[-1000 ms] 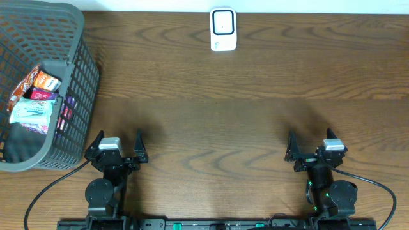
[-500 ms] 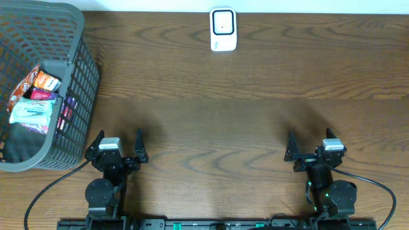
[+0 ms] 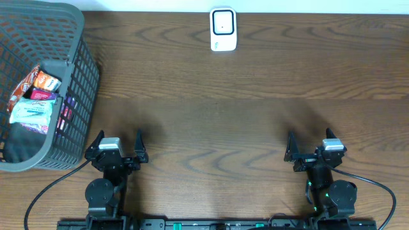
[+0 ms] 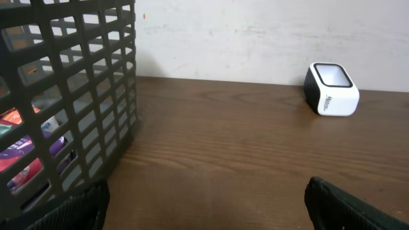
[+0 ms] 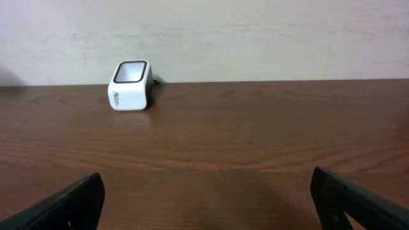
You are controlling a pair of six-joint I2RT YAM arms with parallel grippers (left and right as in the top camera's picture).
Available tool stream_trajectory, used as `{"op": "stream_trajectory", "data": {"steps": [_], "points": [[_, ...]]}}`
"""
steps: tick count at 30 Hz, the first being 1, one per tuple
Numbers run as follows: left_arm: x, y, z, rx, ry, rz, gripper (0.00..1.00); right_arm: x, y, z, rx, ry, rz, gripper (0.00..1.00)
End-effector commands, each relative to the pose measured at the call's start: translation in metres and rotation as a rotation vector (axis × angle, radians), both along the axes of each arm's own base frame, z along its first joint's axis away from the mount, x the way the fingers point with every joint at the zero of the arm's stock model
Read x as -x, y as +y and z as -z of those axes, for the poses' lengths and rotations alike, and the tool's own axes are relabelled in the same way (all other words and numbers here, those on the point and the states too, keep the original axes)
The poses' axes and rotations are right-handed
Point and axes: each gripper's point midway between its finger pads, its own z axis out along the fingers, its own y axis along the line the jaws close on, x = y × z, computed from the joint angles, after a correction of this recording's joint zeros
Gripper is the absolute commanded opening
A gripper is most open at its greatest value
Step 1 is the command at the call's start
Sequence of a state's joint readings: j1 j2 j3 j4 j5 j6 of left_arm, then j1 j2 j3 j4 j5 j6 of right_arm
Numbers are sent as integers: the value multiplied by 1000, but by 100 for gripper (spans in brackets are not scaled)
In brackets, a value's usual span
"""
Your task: Scan the item barcode
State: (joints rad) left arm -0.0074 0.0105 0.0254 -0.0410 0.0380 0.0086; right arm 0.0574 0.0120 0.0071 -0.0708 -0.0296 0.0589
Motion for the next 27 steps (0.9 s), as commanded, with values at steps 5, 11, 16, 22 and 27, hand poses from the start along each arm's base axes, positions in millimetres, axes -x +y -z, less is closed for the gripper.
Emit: {"op": "stream_trajectory", "data": {"steps": [5,11,16,22,27], "points": [[1,5,16,-21,46,-25,98,0,1,1,12,2,-5,99],[4,-45,-2,9,-31,262,98,0,1,1,12,2,-5,99],[14,-75,-20,40,-96,450,98,0,1,1,12,2,-5,99],[19,-75,-53,65,-164,450,98,0,1,1,12,2,-5,99],[19,-74,-59,76,-110,439,98,0,1,1,12,2,-5,99]]}}
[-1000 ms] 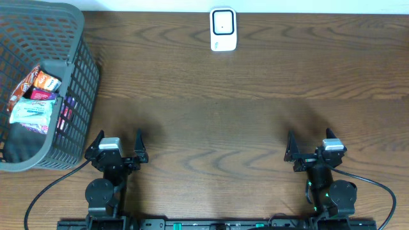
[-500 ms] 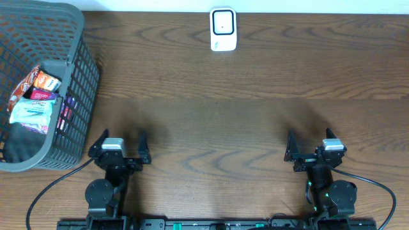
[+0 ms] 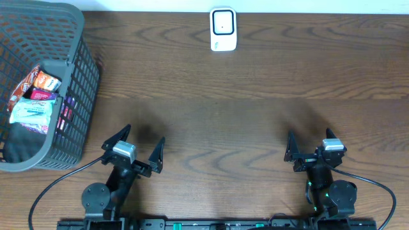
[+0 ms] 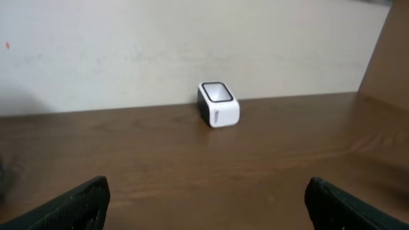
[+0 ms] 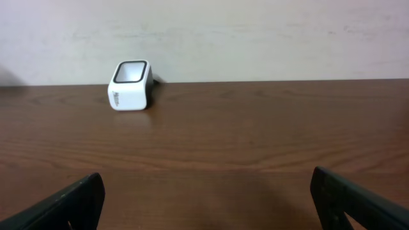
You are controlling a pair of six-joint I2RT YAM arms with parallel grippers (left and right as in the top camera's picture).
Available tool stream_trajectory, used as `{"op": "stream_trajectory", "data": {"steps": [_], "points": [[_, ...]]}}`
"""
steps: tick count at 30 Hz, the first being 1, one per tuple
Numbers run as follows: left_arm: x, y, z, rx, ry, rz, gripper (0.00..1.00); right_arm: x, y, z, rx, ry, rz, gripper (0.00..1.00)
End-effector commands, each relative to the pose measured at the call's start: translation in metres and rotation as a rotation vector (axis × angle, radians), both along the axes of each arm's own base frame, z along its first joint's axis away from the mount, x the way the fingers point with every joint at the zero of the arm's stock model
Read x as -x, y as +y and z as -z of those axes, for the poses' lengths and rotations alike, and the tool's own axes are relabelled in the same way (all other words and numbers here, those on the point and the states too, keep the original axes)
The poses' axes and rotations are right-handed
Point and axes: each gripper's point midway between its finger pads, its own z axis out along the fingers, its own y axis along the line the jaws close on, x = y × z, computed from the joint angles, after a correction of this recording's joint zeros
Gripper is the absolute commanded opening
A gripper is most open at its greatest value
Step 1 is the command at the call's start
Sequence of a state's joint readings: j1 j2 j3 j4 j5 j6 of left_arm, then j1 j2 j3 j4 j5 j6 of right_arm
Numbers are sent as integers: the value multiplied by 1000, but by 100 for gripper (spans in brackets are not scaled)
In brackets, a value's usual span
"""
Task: Scan the item barcode
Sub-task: 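Move the left gripper up and into the grey basket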
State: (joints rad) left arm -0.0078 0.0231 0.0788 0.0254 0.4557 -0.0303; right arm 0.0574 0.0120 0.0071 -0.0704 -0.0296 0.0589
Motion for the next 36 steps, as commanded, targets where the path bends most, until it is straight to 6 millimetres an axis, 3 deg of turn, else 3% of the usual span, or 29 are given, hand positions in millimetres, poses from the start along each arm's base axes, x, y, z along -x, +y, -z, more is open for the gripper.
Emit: {"op": "stream_trajectory", "data": {"steps": [1,11,20,36], "points": [[2,-4,-17,14,14,24,98,0,1,1,12,2,-5,99],[-22,-4,6,14,228,22,98,0,1,1,12,2,-5,99],[-34,-4,-8,5,252,23,98,0,1,1,12,3,-5,99],[-35,0,-7,-3,252,-2,98,0,1,1,12,3,-5,99]]}}
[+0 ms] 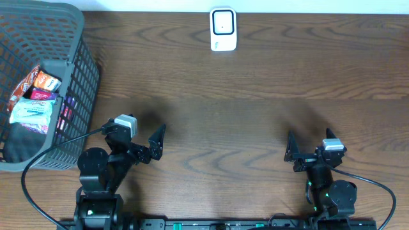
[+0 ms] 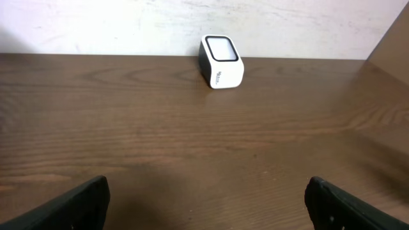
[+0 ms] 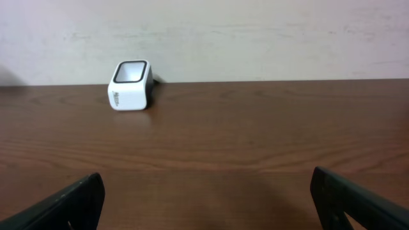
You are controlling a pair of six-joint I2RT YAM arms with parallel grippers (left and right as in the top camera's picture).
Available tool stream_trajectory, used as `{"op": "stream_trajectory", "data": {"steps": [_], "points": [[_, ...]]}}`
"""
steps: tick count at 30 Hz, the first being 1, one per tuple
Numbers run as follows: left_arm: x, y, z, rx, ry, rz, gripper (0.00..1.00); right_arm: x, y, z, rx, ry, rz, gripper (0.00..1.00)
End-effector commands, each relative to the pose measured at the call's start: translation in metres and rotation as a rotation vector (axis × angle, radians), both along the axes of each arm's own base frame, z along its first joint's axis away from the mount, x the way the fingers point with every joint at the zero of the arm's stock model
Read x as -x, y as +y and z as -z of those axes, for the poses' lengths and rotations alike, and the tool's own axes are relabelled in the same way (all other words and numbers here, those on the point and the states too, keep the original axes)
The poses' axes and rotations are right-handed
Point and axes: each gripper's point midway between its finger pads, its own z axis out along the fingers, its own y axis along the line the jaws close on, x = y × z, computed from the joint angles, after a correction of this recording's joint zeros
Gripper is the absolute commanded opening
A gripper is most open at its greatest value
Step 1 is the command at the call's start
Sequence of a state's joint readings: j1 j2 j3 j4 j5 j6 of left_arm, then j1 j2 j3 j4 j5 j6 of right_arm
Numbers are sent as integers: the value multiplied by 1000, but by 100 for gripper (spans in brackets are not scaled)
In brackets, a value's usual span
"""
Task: Scan the item barcode
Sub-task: 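Move the left gripper up and into the grey basket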
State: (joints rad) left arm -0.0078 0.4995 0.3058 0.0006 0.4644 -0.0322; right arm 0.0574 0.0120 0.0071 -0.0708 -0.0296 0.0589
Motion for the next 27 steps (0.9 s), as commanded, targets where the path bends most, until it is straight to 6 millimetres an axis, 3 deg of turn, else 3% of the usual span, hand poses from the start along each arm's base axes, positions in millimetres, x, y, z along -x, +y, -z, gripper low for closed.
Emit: {"op": "stream_trajectory", "data": {"steps": [1,10,15,22,27], "points": [[-2,1,-11,-5,-23,-9,98,0,1,1,12,2,-5,99],[-1,2,-18,-5,-5,-11,98,0,1,1,12,2,-5,99],[-6,22,-35,-78,112,-119,98,0,1,1,12,2,-5,99],[-8,9,-58,-49,86,-45,98,0,1,1,12,2,-5,99],[-19,45,-99,15,135,-254,98,0,1,1,12,2,-5,99]]}}
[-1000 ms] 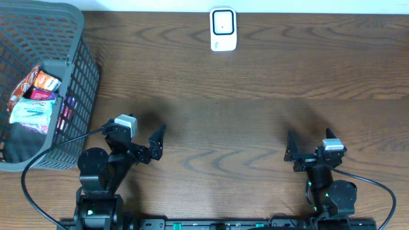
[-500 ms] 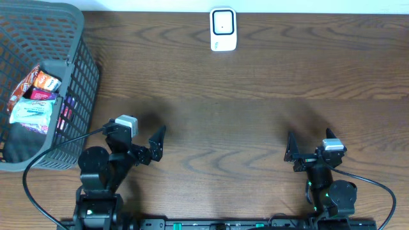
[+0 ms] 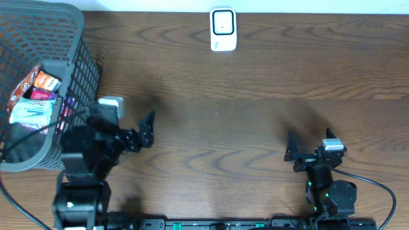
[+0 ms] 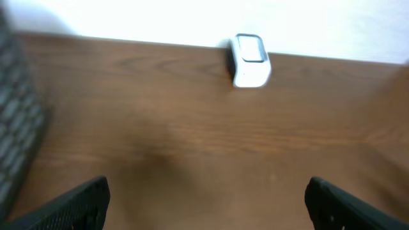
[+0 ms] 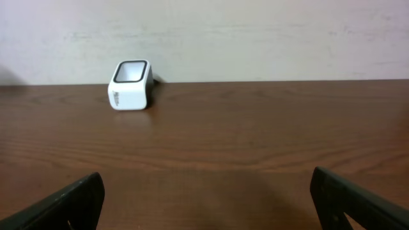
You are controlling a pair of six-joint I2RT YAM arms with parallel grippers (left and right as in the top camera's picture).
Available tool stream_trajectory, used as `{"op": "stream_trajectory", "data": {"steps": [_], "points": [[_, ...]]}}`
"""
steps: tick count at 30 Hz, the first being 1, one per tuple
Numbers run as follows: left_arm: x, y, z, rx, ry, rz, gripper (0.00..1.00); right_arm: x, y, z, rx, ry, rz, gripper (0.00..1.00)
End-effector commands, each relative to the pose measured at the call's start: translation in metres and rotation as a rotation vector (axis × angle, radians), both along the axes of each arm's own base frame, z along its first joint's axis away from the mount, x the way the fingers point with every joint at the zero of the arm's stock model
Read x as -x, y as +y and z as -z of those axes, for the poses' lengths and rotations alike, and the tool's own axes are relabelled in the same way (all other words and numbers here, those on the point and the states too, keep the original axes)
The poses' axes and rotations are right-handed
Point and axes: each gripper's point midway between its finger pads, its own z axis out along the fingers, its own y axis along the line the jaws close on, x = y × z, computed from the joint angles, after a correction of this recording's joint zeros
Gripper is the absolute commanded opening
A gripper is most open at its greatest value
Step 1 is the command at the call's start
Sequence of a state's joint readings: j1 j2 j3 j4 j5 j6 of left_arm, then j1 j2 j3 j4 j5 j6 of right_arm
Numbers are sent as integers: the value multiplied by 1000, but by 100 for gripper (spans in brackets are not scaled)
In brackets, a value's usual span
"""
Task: Scan the item barcode
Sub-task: 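Move the left gripper up and into the grey basket, then grasp the mint-green packet in the basket with the left gripper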
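Observation:
A dark grey mesh basket at the far left holds several snack packets. The white barcode scanner stands at the table's back edge; it also shows as the scanner and the scanner. My left gripper hangs open and empty just right of the basket, above the table. Its wrist view is blurred, with the basket wall at the left edge. Near the front right, my right gripper rests open and empty, facing the scanner.
The brown wooden table runs to a pale wall behind the scanner. A black cable loops from the right arm's base along the front edge.
My left arm has moved back and to the left, closer to the basket, whose wall now shows at the left of its wrist view. The right arm has not moved.
Both grippers first rested open at the front edge, the left one looking at the basket wall. Then the left gripper had turned right to face the scanner. Later it stood higher and further back, and now it is beside the basket. The right stayed still.

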State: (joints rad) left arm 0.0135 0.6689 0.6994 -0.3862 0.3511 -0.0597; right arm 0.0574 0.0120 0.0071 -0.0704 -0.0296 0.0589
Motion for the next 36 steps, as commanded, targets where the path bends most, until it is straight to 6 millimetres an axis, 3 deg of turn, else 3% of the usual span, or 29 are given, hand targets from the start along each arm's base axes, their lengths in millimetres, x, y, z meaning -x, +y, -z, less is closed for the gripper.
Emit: {"op": "stream_trajectory", "data": {"steps": [1,5,9,12,19,22,25,29,33,36], "points": [[-11,29,-54,9,-14,-154,98,0,1,1,12,3,-5,99],[-24,36,-97,17,55,-160,98,0,1,1,12,2,-5,99],[-45,39,-103,37,59,-176,98,0,1,1,12,3,-5,99],[-60,77,-101,171,110,-429,98,0,1,1,12,3,-5,99],[-79,146,-114,236,256,-622,98,0,1,1,12,3,-5,99],[-81,187,-119,228,274,-740,98,0,1,1,12,2,-5,99],[-72,229,-107,263,296,-901,98,0,1,1,12,3,-5,99],[-46,280,-79,459,354,-1172,98,0,1,1,12,2,-5,99],[-33,310,-62,499,381,-1265,98,0,1,1,12,3,-5,99],[-36,318,-45,459,437,-1250,98,0,1,1,12,3,-5,99]]}}
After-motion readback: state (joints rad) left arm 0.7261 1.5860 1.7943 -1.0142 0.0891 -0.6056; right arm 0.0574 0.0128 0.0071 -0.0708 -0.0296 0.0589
